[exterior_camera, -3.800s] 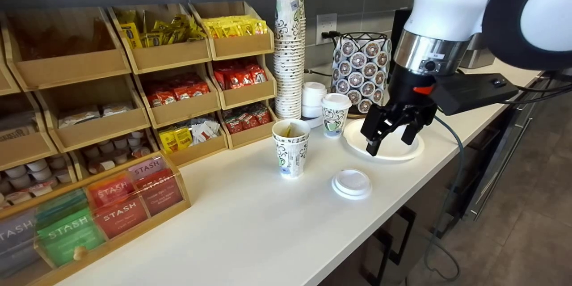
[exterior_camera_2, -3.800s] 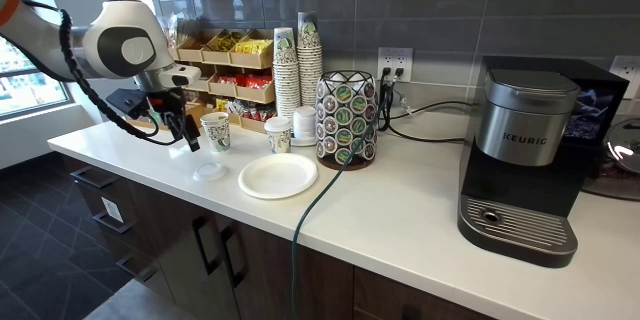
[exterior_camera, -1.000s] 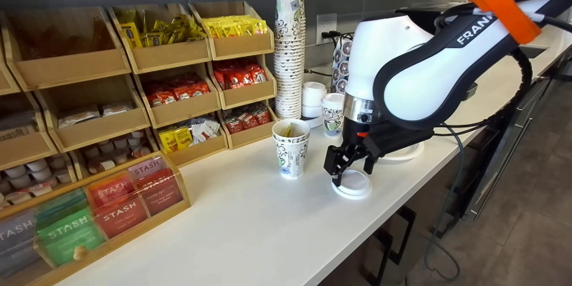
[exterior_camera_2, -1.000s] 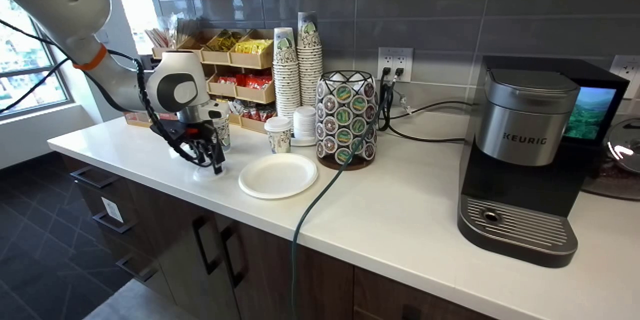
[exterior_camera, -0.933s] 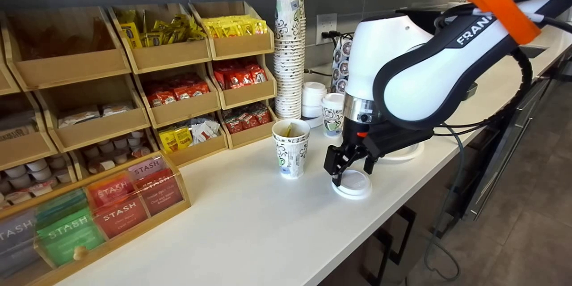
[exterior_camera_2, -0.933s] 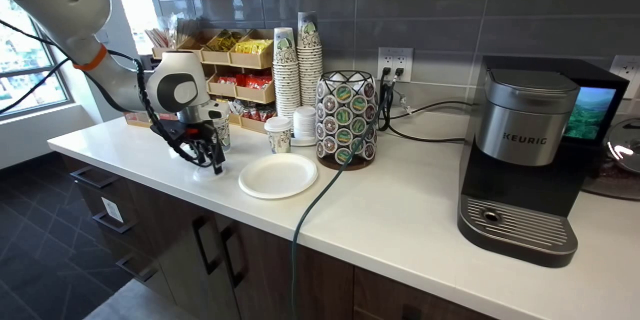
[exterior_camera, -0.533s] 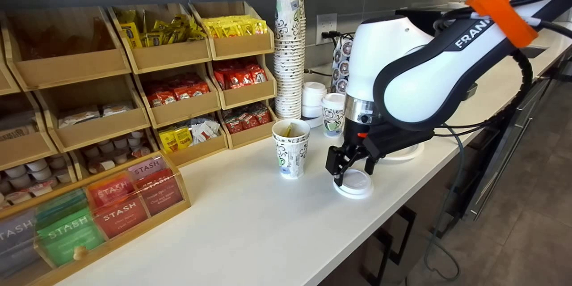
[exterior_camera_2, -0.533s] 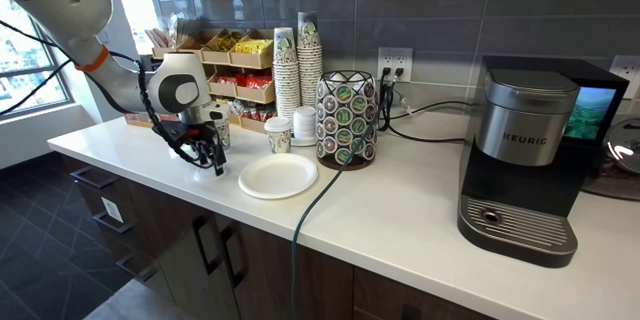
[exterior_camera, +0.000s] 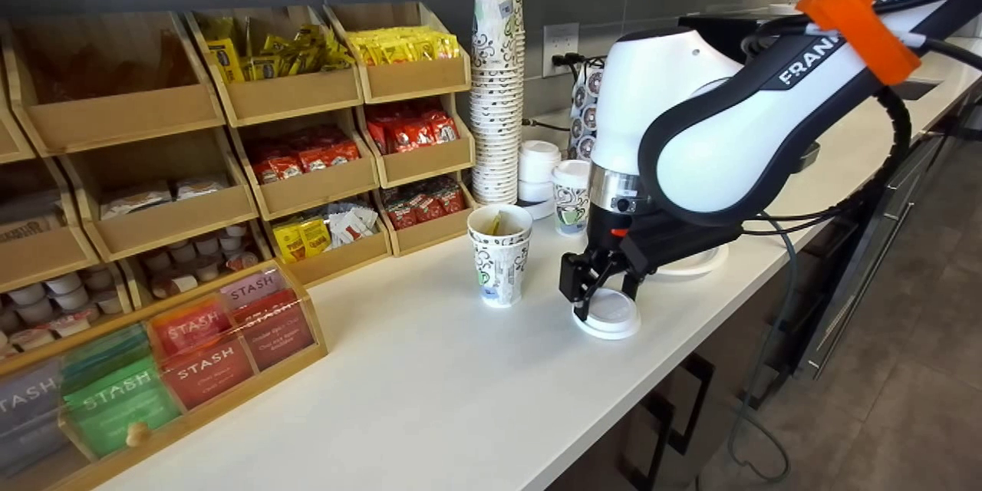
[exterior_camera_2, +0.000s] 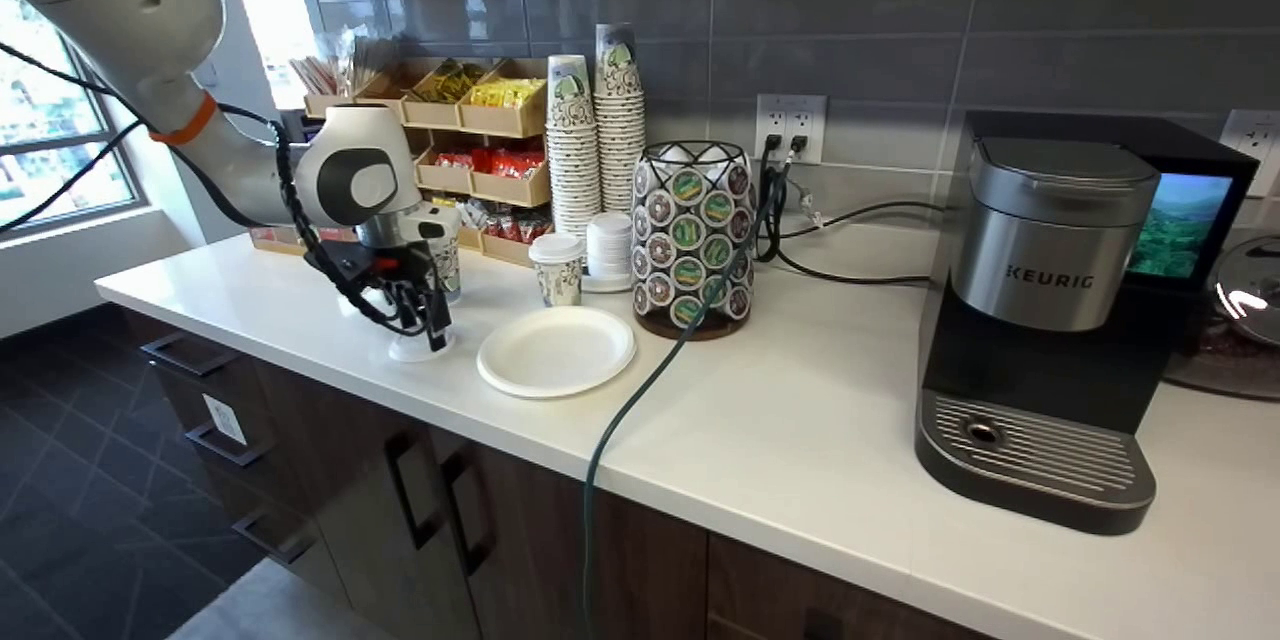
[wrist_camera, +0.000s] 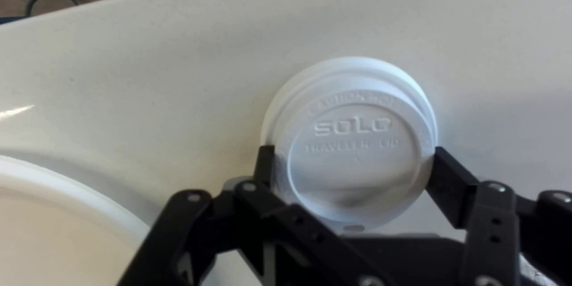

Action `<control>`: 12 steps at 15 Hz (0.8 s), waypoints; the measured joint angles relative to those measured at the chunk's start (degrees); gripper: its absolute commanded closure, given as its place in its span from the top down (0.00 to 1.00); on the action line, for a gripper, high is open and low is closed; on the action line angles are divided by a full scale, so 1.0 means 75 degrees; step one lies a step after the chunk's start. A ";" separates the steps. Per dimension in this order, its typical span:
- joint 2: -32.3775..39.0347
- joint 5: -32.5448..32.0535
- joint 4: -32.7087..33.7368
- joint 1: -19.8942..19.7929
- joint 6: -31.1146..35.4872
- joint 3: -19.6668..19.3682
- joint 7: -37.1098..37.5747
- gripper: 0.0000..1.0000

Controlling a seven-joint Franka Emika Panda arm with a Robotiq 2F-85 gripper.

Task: Pick up the white paper cup lid from the kitchen counter and put it on the paper cup

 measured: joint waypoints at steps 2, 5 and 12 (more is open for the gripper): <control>0.0000 -0.0026 0.0016 0.0014 0.0000 -0.0001 0.0011 0.81; -0.0007 -0.0099 0.0067 0.0081 0.0000 -0.0013 0.0087 0.85; -0.0287 -0.0255 0.0138 0.0211 -0.0001 -0.0073 0.0281 0.80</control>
